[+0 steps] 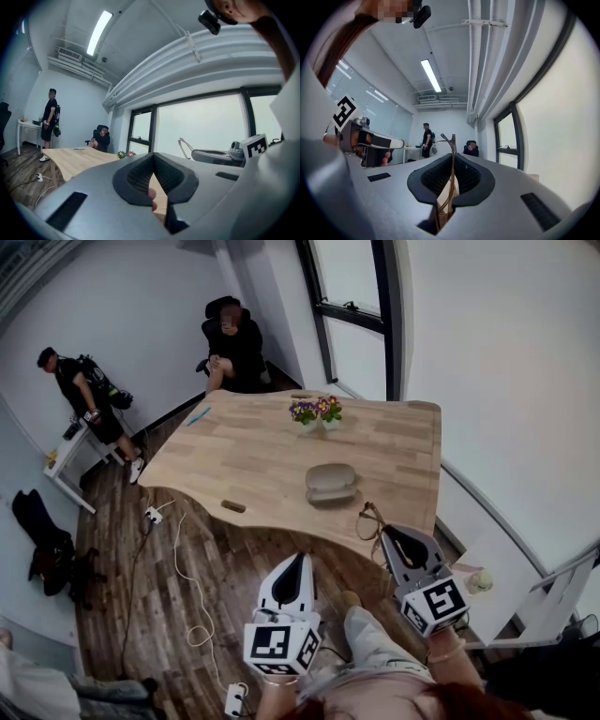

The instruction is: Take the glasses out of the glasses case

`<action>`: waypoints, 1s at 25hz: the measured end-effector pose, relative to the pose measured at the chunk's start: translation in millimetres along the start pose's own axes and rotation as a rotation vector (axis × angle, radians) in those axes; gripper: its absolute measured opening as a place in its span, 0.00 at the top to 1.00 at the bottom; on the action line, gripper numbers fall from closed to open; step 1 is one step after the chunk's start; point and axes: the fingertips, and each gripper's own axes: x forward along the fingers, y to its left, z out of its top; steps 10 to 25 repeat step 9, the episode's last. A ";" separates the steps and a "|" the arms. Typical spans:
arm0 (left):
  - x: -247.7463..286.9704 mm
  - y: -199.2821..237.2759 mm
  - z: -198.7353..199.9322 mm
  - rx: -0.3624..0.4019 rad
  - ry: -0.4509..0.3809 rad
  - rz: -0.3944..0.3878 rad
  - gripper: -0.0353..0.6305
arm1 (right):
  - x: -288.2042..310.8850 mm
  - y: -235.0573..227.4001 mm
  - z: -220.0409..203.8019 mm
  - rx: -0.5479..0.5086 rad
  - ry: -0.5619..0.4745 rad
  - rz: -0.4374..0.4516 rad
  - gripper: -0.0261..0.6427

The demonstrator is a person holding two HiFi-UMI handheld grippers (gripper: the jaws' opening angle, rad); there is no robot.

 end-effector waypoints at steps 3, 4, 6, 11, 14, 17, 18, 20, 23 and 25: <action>-0.2 -1.2 0.0 0.002 0.002 0.001 0.95 | 0.1 -1.1 -0.2 0.004 -0.005 -0.002 0.94; -0.3 -2.0 0.2 0.003 0.003 0.000 0.95 | 0.0 -2.0 -0.1 0.005 -0.006 -0.003 0.94; -0.4 -2.5 0.9 0.006 0.004 0.002 0.95 | 0.3 -3.3 0.6 0.007 -0.007 -0.004 0.94; -0.5 -1.3 2.9 0.006 0.003 0.007 0.95 | 0.9 -3.5 2.1 0.007 -0.008 -0.004 0.94; -0.5 -1.3 2.9 0.006 0.003 0.007 0.95 | 0.9 -3.5 2.1 0.007 -0.008 -0.004 0.94; -0.5 -1.3 2.9 0.006 0.003 0.007 0.95 | 0.9 -3.5 2.1 0.007 -0.008 -0.004 0.94; -0.5 -1.3 2.9 0.006 0.003 0.007 0.95 | 0.9 -3.5 2.1 0.007 -0.008 -0.004 0.94; -0.5 -1.3 2.9 0.006 0.003 0.007 0.95 | 0.9 -3.5 2.1 0.007 -0.008 -0.004 0.94; -0.5 -1.3 2.9 0.006 0.003 0.007 0.95 | 0.9 -3.5 2.1 0.007 -0.008 -0.004 0.94; -0.5 -1.3 2.9 0.006 0.003 0.007 0.95 | 0.9 -3.5 2.1 0.007 -0.008 -0.004 0.94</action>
